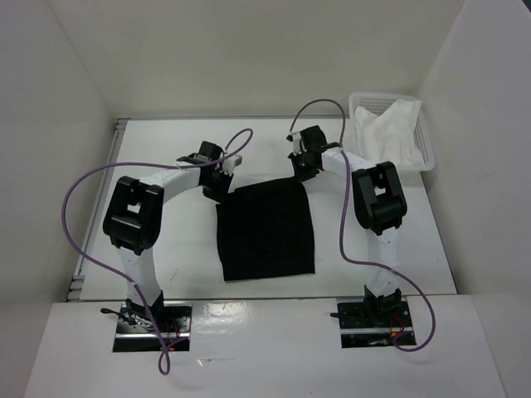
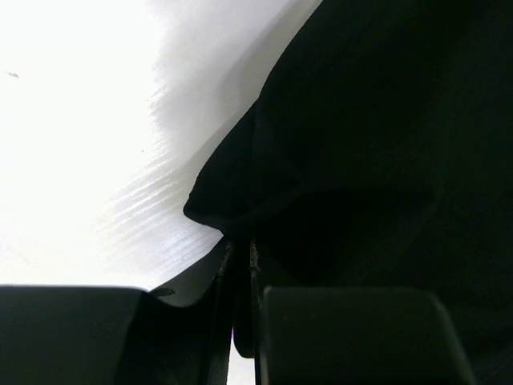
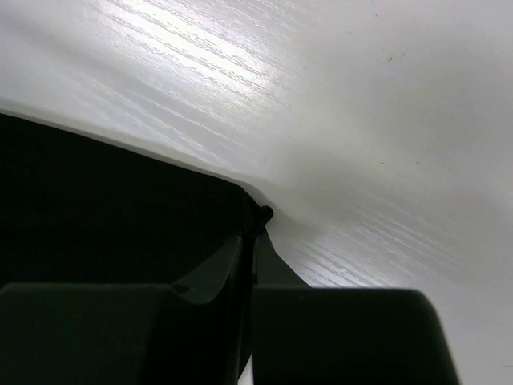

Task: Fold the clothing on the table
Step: Fold the skirt

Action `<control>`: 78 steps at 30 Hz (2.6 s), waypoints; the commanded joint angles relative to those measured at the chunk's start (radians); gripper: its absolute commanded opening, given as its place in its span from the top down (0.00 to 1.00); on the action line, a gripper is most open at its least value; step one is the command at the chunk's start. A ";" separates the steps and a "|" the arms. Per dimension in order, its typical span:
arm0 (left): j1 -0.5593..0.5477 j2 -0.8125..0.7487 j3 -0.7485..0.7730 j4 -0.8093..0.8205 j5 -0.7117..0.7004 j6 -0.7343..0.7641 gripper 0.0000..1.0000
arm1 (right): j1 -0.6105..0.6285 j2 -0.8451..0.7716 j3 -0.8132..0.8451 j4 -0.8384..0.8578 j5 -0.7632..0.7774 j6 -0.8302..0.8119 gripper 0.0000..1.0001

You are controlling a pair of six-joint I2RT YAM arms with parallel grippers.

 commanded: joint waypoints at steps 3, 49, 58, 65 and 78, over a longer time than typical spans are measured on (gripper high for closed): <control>-0.006 0.013 0.088 -0.017 -0.018 0.063 0.84 | 0.008 0.015 0.035 -0.005 0.046 -0.002 1.00; 0.104 0.446 0.714 -0.053 0.340 -0.073 0.22 | 0.001 -0.197 0.000 0.053 0.243 -0.080 1.00; 0.073 0.320 0.448 0.068 0.224 -0.093 0.23 | 0.001 -0.215 -0.009 0.053 0.212 -0.080 1.00; 0.064 0.366 0.440 0.055 0.285 -0.113 0.29 | 0.010 -0.204 0.012 0.034 0.192 -0.080 1.00; 0.007 0.271 0.190 0.023 0.241 -0.145 0.93 | 0.010 -0.247 -0.028 0.034 0.174 -0.080 1.00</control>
